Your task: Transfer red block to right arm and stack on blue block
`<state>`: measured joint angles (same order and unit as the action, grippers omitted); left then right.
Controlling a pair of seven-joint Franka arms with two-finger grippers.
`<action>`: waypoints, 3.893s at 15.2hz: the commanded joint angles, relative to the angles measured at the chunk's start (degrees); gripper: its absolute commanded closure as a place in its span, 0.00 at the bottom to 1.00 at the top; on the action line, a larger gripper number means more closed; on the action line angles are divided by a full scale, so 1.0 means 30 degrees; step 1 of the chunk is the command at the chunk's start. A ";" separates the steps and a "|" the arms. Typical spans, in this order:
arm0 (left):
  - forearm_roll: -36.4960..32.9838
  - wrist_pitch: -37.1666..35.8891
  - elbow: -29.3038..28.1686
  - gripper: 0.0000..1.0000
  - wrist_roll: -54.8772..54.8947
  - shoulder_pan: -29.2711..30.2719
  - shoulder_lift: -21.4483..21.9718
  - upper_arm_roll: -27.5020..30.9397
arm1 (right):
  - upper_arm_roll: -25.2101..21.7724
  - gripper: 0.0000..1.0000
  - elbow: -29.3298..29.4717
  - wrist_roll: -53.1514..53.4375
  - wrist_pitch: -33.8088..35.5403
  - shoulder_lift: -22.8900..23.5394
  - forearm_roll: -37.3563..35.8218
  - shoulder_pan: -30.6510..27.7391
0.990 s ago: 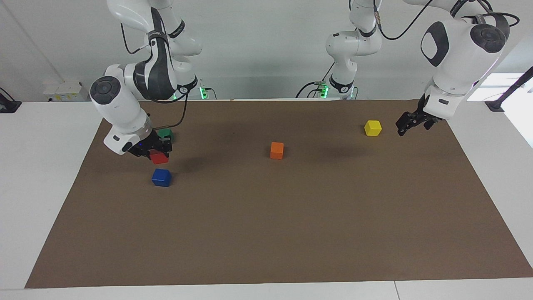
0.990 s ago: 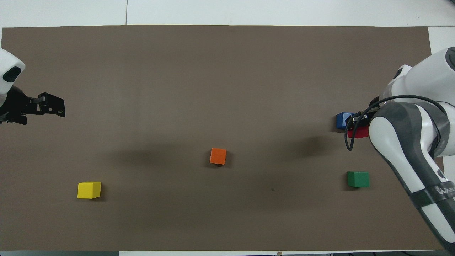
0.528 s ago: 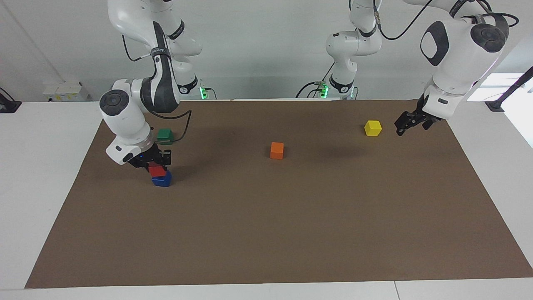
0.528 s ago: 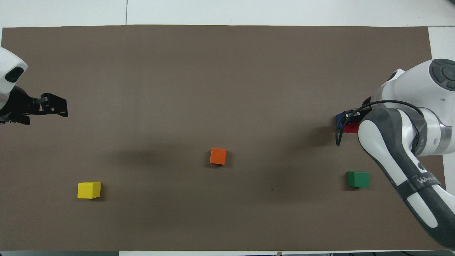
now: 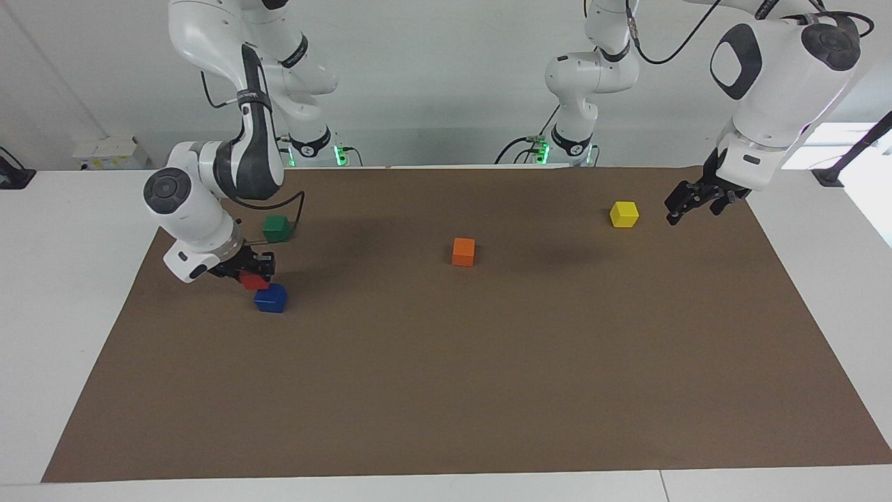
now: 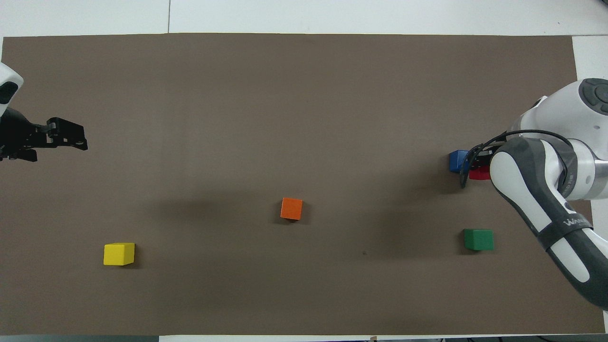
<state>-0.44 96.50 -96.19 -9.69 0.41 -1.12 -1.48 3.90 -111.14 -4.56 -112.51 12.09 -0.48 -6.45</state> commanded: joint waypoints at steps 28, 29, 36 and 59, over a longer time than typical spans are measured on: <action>0.0264 -0.0234 0.0072 0.00 0.0595 -0.0340 0.0316 0.0229 | 0.0252 0.00 0.1273 -0.0503 -0.1495 0.2035 0.1742 -0.0339; 0.0264 -0.0234 0.0072 0.00 0.0595 -0.0340 0.0316 0.0229 | 0.0252 0.00 0.1564 -0.0503 -0.0912 0.1860 0.1742 -0.0311; 0.0264 -0.0234 0.0072 0.00 0.0595 -0.0340 0.0345 0.0229 | 0.0339 0.00 0.4262 -0.1581 0.2932 -0.0803 0.0545 -0.0134; 0.0439 -0.0234 0.0189 0.00 0.0595 -0.0311 0.0316 0.0112 | -0.3586 0.00 0.6693 -0.1264 0.9205 -0.4705 -0.0628 0.3528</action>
<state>-0.09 96.31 -95.69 -8.49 0.26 -0.74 -1.95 -6.21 -91.51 -9.65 -84.63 -1.75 -0.22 3.15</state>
